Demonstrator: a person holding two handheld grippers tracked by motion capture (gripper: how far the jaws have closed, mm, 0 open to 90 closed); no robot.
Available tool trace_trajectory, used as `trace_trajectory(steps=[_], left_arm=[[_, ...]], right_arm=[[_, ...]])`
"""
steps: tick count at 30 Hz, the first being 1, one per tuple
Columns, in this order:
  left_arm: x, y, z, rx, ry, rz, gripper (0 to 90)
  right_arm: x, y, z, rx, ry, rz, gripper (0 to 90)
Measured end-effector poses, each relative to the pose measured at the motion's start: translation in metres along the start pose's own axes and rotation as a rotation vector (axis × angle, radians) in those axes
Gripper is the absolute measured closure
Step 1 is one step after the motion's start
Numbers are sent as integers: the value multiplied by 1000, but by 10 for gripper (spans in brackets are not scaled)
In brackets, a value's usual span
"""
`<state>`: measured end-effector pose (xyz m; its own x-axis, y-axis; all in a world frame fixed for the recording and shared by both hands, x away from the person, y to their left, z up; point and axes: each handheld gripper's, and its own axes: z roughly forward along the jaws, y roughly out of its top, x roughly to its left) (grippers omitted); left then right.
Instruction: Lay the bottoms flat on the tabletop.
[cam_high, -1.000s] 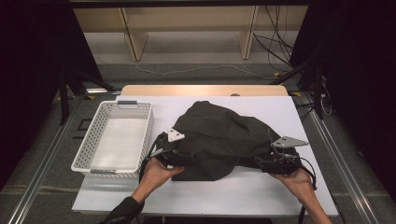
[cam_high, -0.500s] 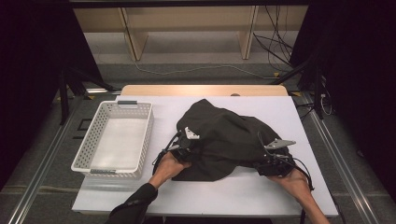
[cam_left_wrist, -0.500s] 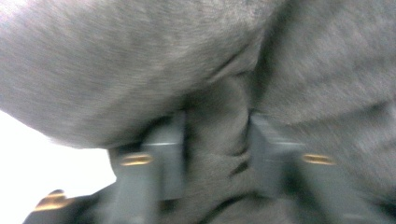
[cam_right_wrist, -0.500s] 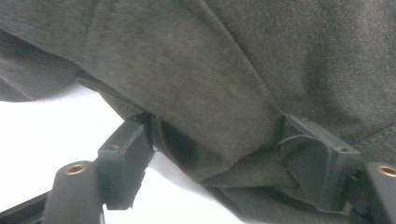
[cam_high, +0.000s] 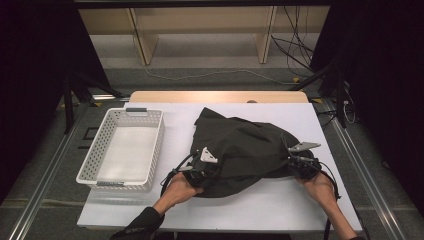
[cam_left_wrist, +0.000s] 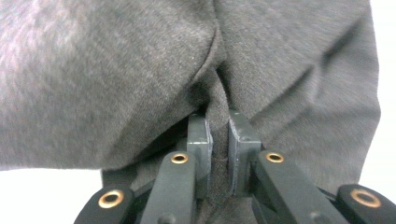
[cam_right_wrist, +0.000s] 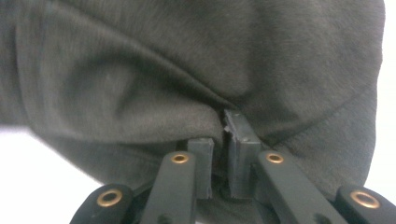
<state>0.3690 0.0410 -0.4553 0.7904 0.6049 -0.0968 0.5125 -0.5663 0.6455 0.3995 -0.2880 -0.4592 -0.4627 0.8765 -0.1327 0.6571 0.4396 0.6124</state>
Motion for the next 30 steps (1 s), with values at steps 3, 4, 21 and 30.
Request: trace_trajectory(steps=[3,4,21,30], left_arm=[[-18,4,2,12,-58,17,807],[-23,6,3,16,-64,32,805],[-55,13,12,21,-78,98,777],[-32,32,-35,-60,-61,50,489]], right_arm=[[-9,8,3,-14,-24,10,828],[-10,11,4,-18,-27,15,826],[-17,2,-20,-66,-31,87,487],[-15,1,-16,-46,-18,91,401]])
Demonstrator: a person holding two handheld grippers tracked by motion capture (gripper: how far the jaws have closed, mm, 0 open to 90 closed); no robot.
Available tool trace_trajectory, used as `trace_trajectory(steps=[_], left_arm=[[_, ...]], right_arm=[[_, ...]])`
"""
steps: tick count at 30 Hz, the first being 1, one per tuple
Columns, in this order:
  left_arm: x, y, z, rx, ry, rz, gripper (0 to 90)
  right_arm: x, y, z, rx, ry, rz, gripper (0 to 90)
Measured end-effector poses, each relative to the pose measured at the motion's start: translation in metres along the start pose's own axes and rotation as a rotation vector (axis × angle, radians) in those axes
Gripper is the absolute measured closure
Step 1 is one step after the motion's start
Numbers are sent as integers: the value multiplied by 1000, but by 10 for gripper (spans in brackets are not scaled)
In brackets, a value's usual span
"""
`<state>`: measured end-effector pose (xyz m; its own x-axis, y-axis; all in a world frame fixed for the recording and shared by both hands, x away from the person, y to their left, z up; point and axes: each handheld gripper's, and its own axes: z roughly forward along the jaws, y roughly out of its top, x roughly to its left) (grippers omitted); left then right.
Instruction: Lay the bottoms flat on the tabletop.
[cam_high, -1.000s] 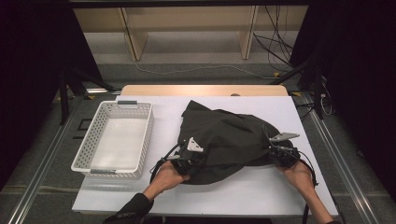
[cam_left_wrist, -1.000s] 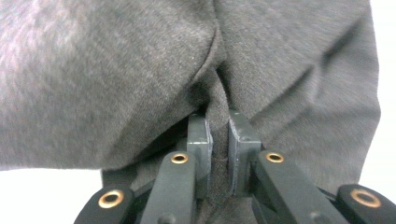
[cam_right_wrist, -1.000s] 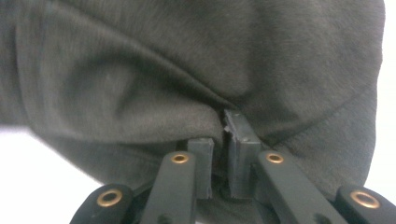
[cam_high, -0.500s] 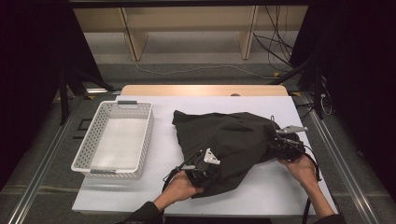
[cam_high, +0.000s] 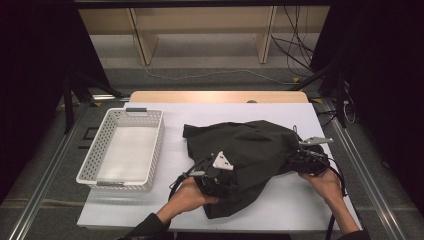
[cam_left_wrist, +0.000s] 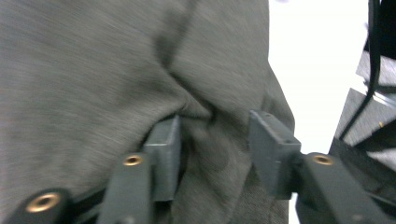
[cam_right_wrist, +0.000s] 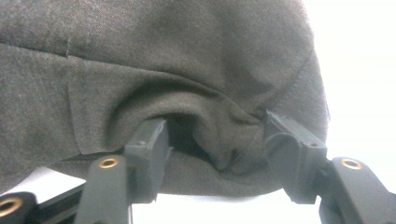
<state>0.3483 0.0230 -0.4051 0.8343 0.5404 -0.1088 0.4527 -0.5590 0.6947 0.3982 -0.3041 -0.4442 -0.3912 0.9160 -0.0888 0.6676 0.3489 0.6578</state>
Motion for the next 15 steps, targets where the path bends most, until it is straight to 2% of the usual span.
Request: trace_trajectory(steps=[3,5,6,8,9,11,12,13,15], left_arm=[[11,5,-14,-35,45,-27,423],[21,8,-25,-52,53,-50,401],[27,9,-31,-66,73,-59,395],[39,12,-39,-94,139,-78,384],[47,14,-40,-109,190,-86,378],[64,18,-32,-104,330,-113,358],[71,18,-27,-88,358,-118,338],[79,17,-22,-73,337,-135,319],[92,13,-11,-61,290,-208,283]], right_arm=[[-1,-1,-2,-3,14,15,375],[-1,-1,-4,-11,20,14,363],[-1,-2,-5,-14,23,17,356],[0,-3,-7,-17,30,21,334],[0,-3,-8,-16,27,25,312],[1,-6,-11,-34,41,42,305],[2,-7,-13,-36,52,49,297],[4,-8,-14,-36,52,47,290],[9,-10,-18,-39,61,38,286]])
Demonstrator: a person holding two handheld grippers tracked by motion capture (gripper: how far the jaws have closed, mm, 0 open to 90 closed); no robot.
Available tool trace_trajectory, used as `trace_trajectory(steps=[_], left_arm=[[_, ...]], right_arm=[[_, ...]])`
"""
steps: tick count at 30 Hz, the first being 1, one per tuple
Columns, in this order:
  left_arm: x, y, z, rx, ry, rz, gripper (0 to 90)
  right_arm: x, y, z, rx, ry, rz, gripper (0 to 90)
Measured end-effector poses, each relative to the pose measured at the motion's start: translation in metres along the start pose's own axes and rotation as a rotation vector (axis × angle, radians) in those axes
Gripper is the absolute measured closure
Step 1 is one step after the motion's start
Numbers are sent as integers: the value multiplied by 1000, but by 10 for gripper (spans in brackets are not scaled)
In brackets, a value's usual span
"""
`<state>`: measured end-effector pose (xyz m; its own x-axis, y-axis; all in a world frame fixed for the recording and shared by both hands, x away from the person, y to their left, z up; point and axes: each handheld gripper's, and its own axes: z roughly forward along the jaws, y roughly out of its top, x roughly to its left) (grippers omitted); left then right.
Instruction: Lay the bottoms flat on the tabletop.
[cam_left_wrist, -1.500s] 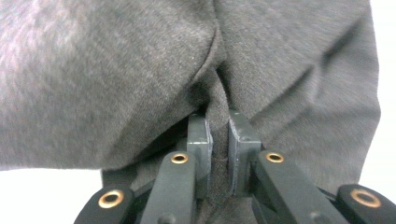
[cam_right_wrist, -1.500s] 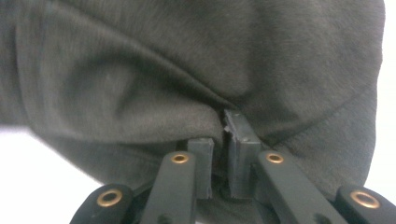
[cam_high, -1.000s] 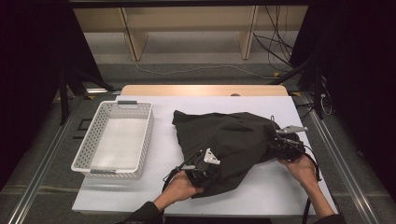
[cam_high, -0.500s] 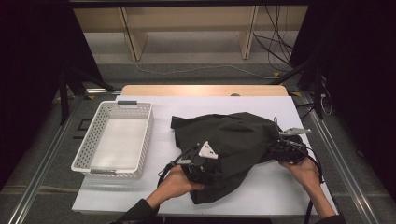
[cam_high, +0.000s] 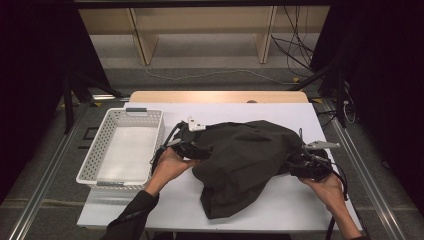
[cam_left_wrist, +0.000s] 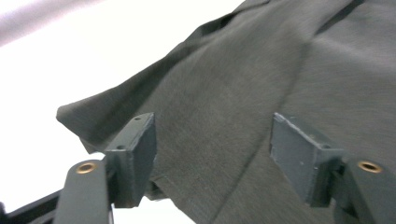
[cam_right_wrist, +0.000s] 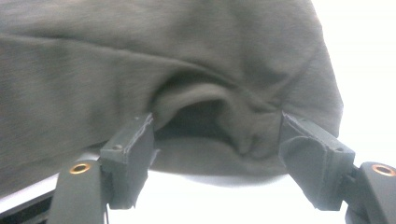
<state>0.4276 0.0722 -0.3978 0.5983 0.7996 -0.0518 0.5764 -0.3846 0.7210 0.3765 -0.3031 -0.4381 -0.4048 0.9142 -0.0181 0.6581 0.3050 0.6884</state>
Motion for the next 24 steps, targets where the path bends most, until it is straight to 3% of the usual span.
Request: trace_trajectory(steps=[1,4,7,13,16,19,20,24], left_arm=[[3,-1,7,20,-13,-12,264],[12,-6,25,66,9,-40,206],[18,-12,39,95,-6,-91,179],[23,-19,63,152,-28,-133,148],[22,-25,77,178,-24,-132,151],[20,-30,85,168,-39,-111,234],[16,-30,83,148,-25,-48,332],[6,-32,80,131,-76,1,733]], right_arm=[[2,-1,-2,-5,5,-6,284],[9,-2,-6,-14,21,-14,281],[15,-3,-9,-23,41,-28,281],[25,-2,-7,-14,62,-53,281],[30,-2,-5,-10,79,-58,281],[32,-1,-5,-11,87,-63,280],[35,0,-6,-15,94,-66,279],[41,1,-8,-28,117,-69,278]])
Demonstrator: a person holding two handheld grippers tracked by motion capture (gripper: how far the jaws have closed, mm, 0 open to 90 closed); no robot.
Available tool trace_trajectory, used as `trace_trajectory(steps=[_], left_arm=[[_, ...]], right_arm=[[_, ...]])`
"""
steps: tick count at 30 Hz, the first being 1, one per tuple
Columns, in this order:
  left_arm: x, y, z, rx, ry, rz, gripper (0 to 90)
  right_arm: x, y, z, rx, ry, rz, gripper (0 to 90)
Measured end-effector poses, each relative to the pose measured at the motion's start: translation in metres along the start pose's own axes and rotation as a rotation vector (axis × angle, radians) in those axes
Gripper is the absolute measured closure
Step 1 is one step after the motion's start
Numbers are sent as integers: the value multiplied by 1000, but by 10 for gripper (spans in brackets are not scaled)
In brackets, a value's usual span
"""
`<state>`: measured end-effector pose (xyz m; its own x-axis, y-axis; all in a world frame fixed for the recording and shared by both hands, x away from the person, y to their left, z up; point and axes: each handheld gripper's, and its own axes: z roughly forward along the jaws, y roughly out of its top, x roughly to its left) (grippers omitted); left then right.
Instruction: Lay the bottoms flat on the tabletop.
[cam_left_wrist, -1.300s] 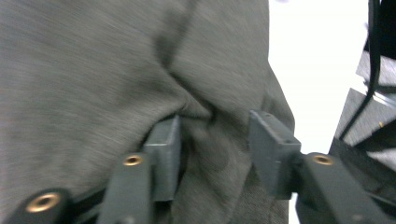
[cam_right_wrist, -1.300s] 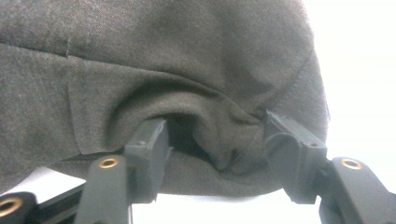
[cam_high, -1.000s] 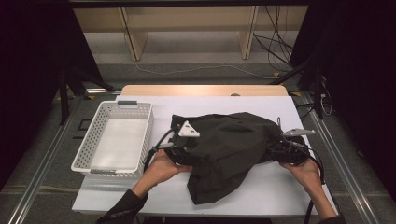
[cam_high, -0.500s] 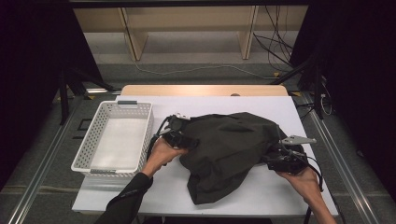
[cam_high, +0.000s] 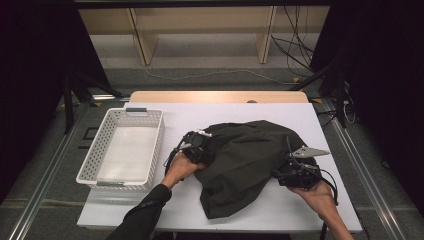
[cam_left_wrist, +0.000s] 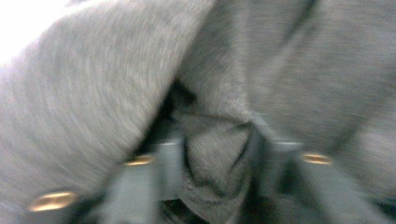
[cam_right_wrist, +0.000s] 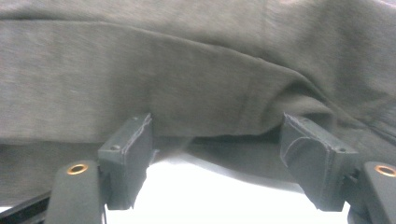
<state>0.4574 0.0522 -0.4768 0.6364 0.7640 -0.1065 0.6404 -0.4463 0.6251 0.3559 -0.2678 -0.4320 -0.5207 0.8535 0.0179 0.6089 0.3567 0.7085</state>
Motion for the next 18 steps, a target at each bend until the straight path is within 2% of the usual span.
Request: trace_trajectory(steps=[1,2,6,11,13,14,15,18], left_arm=[[-3,-1,-1,-9,20,18,768],[-6,-2,-3,-18,22,18,793],[-15,-13,-19,-18,-21,43,818],[-35,-26,-39,-9,-76,83,820],[-44,-31,-44,-7,-100,94,820],[-44,-31,-44,-7,-100,94,820],[-55,-35,-48,-4,-105,123,819],[-65,-36,-51,-3,-133,123,818]], right_arm=[[2,1,0,-3,10,2,277],[3,1,-1,-7,18,-3,276],[7,5,-8,-33,30,-7,275],[14,13,-12,-53,51,-19,272],[19,14,-10,-47,64,-28,267],[21,15,-8,-40,71,-29,263],[23,15,-6,-28,71,-33,258],[25,14,3,25,61,-30,251]])
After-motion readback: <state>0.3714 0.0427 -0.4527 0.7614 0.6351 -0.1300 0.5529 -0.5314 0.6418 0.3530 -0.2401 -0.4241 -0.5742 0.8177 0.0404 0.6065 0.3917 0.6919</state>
